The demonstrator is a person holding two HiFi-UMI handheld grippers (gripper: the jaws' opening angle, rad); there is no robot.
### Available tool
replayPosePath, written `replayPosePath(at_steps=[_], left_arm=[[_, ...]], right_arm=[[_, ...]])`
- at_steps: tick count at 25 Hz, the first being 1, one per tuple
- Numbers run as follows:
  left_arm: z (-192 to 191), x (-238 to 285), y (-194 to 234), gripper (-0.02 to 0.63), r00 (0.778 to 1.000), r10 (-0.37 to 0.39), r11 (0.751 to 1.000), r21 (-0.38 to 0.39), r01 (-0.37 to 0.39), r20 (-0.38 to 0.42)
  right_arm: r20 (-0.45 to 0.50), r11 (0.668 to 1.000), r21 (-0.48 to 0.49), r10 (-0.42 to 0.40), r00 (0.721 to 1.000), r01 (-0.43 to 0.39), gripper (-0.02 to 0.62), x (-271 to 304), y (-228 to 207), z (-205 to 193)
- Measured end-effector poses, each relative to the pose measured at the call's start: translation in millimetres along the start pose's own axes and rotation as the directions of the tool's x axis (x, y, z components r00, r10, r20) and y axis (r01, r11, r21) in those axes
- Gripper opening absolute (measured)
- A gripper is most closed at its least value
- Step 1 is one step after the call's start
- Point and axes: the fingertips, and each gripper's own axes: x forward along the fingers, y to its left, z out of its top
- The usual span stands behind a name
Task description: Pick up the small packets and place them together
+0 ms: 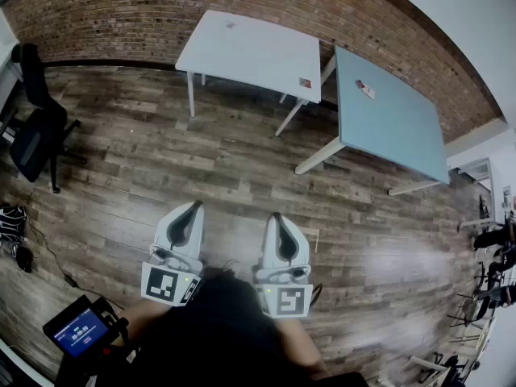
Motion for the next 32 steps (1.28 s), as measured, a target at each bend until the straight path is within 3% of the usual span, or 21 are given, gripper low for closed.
replayPosePath(at_steps=[11,17,22,27,32], left_arm=[[-6.3,-0.1,-16.6,0.002,1.0,0.02,1.0,0.023,-0.02,-0.004],[-20.5,13.7,-30.6,0.002,0.998,0.066,0.997,0.029,-0.065,-0.021],[-28.4,48.6,-47.2,0.002,0.998,0.057,0.998,0.019,-0.056,-0.023],[-37.4,99.8,-31.3,0.002,0.999,0.032,0.999,0.044,-0.032,-0.006],[-51.6,181.5,2.3,0.002,1.0,-0.013,1.0,0.02,0.013,-0.003]], right_arm=[[0.025,0.999,0.049,-0.003,1.0,0.001,0.002,-21.0,-21.6,-0.5],[0.014,0.996,0.049,0.076,0.997,-0.076,0.002,-25.1,-44.0,-11.2],[0.006,0.993,0.086,0.08,0.997,-0.08,0.002,-27.3,-76.4,-26.6],[0.003,0.995,0.044,0.084,0.996,-0.084,0.002,26.4,-98.9,-39.0],[0.005,1.0,0.015,0.002,1.0,-0.002,0.002,112.6,-134.5,-42.8]])
